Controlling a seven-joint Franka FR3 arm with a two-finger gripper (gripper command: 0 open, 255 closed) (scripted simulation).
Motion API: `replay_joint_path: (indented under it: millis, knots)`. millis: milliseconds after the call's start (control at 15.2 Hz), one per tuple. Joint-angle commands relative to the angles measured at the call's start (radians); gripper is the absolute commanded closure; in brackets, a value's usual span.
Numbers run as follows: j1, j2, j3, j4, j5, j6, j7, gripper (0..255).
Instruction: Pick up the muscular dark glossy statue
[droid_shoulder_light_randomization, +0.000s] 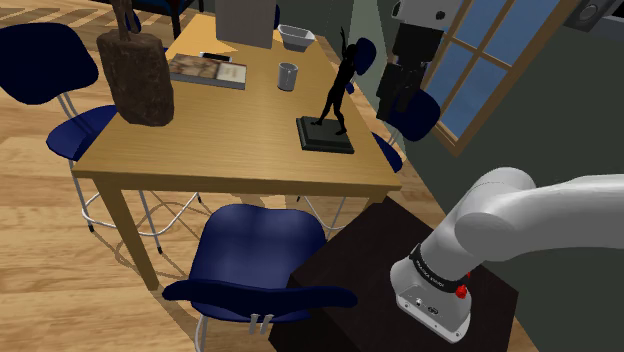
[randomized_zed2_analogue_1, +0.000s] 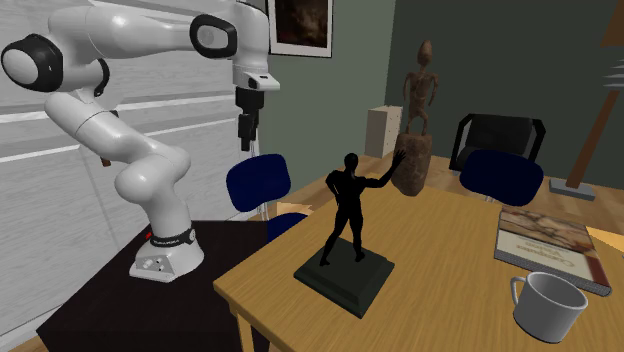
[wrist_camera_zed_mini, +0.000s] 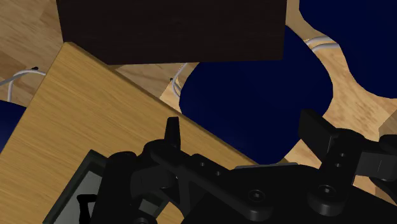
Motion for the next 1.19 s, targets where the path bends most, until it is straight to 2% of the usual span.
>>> replay_joint_path:
  millis: [0, 528, 1122]
  knots:
    - [0.000, 0.000, 0.000, 0.000, 0.000, 0.000, 0.000, 0]
    - [-0.035, 0.294, -0.107, 0.257, -0.084, -0.002, -0.142, 0]
    - [-0.063, 0.649, -0.200, 0.646, -0.113, -0.075, -0.297, 0]
